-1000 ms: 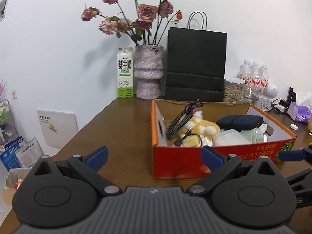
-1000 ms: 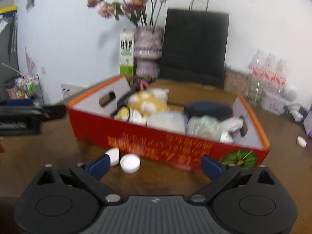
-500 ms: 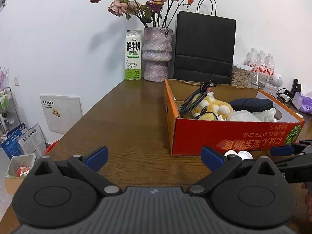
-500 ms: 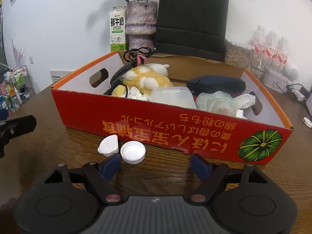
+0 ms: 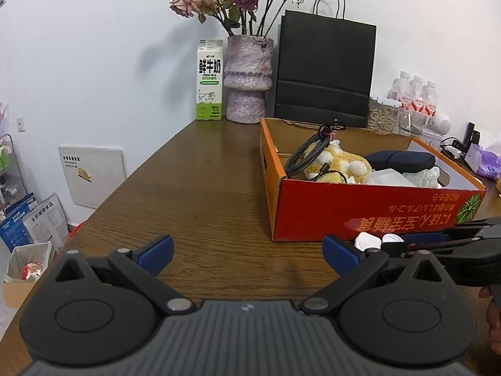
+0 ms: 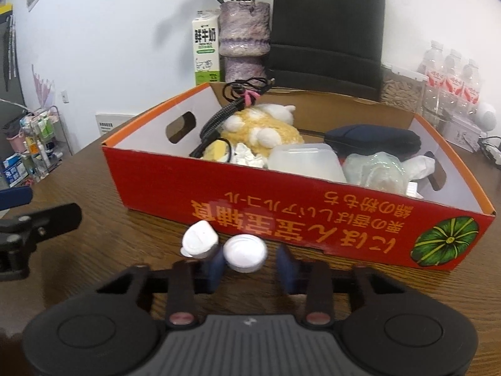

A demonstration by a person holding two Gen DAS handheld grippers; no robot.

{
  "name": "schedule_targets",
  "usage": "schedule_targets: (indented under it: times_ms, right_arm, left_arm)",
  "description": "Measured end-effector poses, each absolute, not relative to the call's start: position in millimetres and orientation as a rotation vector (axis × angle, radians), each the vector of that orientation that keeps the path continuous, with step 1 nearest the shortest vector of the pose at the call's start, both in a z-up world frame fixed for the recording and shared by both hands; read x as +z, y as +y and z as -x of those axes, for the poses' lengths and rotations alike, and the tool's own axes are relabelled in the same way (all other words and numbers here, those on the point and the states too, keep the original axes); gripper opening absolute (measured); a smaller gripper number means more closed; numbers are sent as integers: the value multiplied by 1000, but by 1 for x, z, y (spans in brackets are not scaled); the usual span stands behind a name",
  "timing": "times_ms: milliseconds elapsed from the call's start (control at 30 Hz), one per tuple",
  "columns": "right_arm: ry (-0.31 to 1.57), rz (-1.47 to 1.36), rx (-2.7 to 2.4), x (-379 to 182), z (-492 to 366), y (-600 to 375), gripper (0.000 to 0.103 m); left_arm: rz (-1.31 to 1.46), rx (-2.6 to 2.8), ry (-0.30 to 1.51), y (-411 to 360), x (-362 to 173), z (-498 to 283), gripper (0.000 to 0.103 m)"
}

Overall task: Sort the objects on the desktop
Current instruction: 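Grasp a white cap with the right tool while the left tool reaches toward the last cap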

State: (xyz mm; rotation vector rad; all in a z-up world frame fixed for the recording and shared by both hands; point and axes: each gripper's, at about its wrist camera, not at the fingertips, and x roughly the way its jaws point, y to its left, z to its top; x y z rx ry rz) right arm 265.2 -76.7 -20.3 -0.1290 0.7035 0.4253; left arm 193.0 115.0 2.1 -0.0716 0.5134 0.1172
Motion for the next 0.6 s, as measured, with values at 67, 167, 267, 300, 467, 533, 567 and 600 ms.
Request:
schedule_targets:
  times_ms: [67, 167, 267, 300, 467, 533, 567, 600]
  right_arm:
    - [698, 140, 439, -20, -264, -76, 27]
    - [697, 136, 450, -20, -263, -78, 27]
    - [689, 122, 454, -18, -262, -84, 27]
    - [684, 118, 453, -17, -261, -86, 27]
    - [661, 98, 437, -12, -257, -104, 27]
    - [656, 96, 427, -11, -255, -112, 27]
    - [654, 94, 422, -11, -254, -116, 27]
    - [651, 93, 416, -10, -254, -121, 27]
  left_arm:
    - [70, 108, 518, 112, 2, -194, 103]
    - [59, 94, 523, 105, 2, -196, 103]
    - [47, 79, 532, 96, 3, -199, 103]
    - [42, 76, 536, 92, 3, -201, 103]
    - [24, 47, 545, 73, 1, -209, 103]
    - [15, 37, 550, 65, 0, -213, 103]
    - [11, 34, 553, 61, 0, -215, 103]
    - [7, 32, 557, 57, -1, -217, 103]
